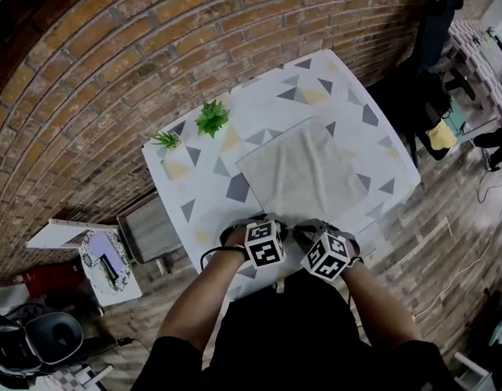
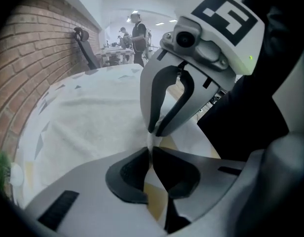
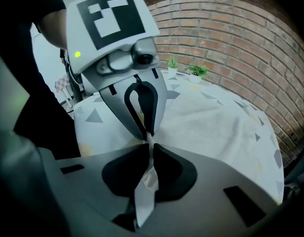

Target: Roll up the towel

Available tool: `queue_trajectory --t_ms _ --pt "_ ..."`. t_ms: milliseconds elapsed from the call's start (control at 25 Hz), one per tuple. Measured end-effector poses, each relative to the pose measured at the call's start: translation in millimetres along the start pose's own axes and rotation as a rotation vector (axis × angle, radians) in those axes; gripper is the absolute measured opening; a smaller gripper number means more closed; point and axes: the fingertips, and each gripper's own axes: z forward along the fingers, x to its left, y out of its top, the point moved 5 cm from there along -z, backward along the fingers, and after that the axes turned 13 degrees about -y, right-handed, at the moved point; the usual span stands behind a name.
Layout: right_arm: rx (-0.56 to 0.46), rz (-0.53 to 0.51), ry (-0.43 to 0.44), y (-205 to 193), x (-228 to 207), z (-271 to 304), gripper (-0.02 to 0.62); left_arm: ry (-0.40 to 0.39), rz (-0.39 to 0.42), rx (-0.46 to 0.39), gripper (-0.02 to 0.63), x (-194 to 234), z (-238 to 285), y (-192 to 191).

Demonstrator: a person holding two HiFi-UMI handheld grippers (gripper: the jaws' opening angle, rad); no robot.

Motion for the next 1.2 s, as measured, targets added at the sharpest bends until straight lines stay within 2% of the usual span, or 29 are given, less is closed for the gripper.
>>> queue_trajectory --t_ms 200,320,400,560,720,800,960,1080,1200 --pt "0.041 0.06 -0.016 -3.5 -13.6 7.4 0.044 0.142 0.141 0.052 0.043 -1.8 -8.4 2.7" --pt "0.057 0.079 -0.006 -4.4 -19.6 10.4 0.046 0.172 0.22 0.068 0.043 -7.0 -11.3 8.3" --pt "0.061 0.086 0.0 -5.1 -21.6 11.7 0.046 0.176 0.244 0.078 0.043 -7.2 -7.6 11.3" --pt "0.058 0.094 -0.006 -4.9 -24.1 10.3 0.051 0.188 0.239 0.097 0.043 1.7 -0.8 10.7" --pt "0.029 0.083 -0.048 -2.2 -28.2 -1.5 0.066 0.172 0.169 0.075 0.041 11.6 2.3 6.4" --pt "0.007 0.08 -0.039 0.3 -24.5 -7.3 0.069 0.155 0.131 0.059 0.041 15.6 2.4 4.9" --pt "0.032 0.008 -0.02 -0.6 -7.3 -2.1 0.104 0.152 0.097 0.049 0.041 20.2 -0.5 4.3" --pt "0.075 -0.028 -0.051 -5.8 -5.3 7.8 0.111 0.18 0.133 0.036 0.043 18.0 -6.8 6.4" --pt "0.081 -0.016 -0.065 -6.3 -10.4 11.1 0.077 0.198 0.236 0.016 0.046 9.2 -18.5 10.4"
